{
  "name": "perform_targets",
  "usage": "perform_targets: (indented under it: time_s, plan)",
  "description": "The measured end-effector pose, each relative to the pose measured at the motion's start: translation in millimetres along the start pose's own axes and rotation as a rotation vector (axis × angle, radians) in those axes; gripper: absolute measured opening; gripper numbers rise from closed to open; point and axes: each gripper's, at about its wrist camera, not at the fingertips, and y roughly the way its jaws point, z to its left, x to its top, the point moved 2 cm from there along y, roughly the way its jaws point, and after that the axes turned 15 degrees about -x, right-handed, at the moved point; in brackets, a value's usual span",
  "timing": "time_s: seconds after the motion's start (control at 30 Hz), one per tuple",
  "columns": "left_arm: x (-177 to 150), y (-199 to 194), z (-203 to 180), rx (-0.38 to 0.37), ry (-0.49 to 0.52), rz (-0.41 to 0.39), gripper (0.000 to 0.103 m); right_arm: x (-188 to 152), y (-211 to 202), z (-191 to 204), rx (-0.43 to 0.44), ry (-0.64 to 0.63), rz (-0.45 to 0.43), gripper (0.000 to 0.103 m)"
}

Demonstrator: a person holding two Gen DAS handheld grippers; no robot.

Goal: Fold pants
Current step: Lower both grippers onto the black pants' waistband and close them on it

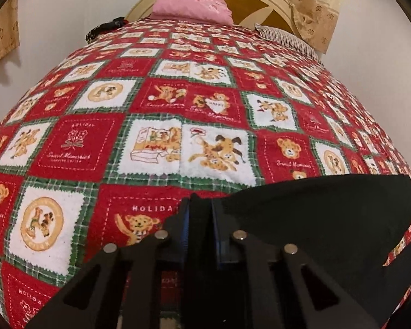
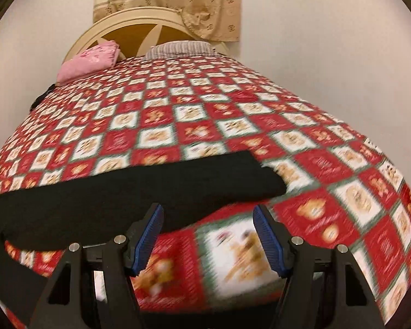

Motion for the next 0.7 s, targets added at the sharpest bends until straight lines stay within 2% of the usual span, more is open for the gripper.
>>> perform_targets:
  time_s: [0.2,0.5,0.7]
  plan:
    - [-1,1,1,0.002,-0.004,-0.001,0.015,30,51,-21,-0.014,0.016,0.07,0.069]
    - [-1,5,1,0.019,0.0,0.005,0.016,57,122,-28,-0.015,0.002,0.14,0.069]
    - [2,8,0,0.022,0.011,0.036,0.019,60,163,-19,0.089,-0.015,0.257,0.068]
